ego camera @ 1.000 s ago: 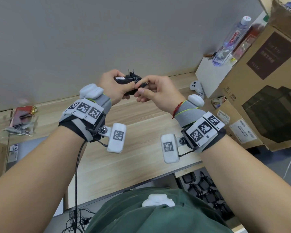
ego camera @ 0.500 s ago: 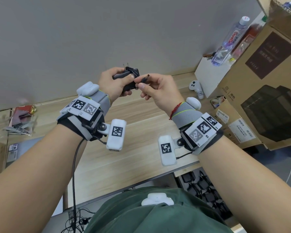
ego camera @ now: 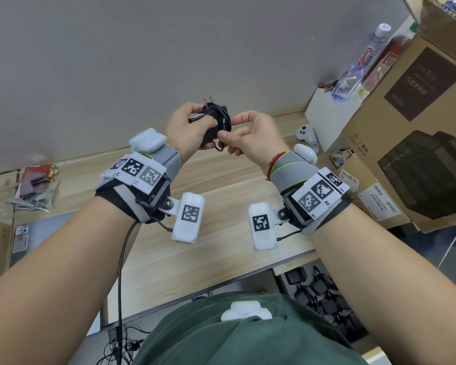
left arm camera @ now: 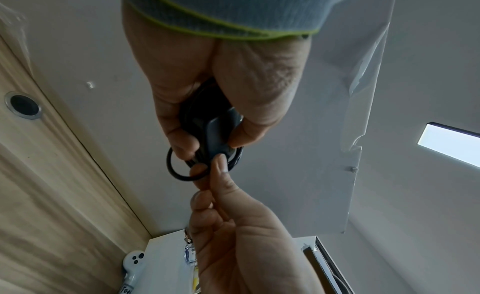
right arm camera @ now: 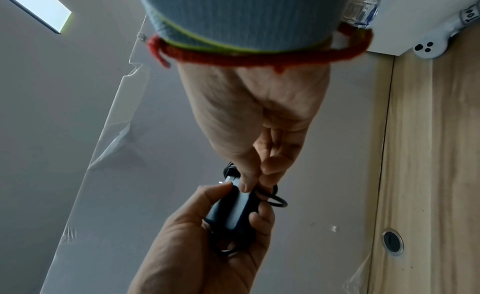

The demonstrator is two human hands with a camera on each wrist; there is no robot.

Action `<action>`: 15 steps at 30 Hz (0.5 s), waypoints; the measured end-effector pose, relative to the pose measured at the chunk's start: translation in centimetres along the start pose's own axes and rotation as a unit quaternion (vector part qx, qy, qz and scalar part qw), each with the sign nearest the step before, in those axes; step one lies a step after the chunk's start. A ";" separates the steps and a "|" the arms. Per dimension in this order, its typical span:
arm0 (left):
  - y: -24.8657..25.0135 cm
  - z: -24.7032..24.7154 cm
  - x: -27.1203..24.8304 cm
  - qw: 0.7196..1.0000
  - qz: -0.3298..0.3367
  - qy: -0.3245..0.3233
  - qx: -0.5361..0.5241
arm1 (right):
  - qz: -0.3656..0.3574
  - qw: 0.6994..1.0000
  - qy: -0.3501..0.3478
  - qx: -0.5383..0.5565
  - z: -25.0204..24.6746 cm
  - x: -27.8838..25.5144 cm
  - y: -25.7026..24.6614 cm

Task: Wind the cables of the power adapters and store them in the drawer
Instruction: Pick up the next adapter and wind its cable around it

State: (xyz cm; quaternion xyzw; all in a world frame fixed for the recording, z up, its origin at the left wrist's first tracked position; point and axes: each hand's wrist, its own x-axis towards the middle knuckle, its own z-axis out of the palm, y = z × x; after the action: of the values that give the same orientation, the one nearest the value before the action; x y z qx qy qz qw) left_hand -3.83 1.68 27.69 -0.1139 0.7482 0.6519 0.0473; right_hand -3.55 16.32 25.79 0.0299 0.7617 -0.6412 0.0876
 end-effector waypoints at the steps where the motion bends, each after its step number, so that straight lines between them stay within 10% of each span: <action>1: 0.0 -0.1 0.0 1.000 0.001 -0.003 0.002 | 0.002 1.000 0.008 -0.002 0.0 0.1 0.0; 15: -0.5 0.2 -0.6 0.999 -0.013 -0.046 0.010 | -0.128 0.972 0.140 -0.141 0.7 0.0 0.1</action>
State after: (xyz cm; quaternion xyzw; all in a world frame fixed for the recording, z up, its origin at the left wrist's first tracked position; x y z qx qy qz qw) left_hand -3.20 1.92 27.34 -0.0929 0.7500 0.6486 0.0909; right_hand -3.42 15.70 25.55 0.0094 0.8465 -0.5229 -0.0994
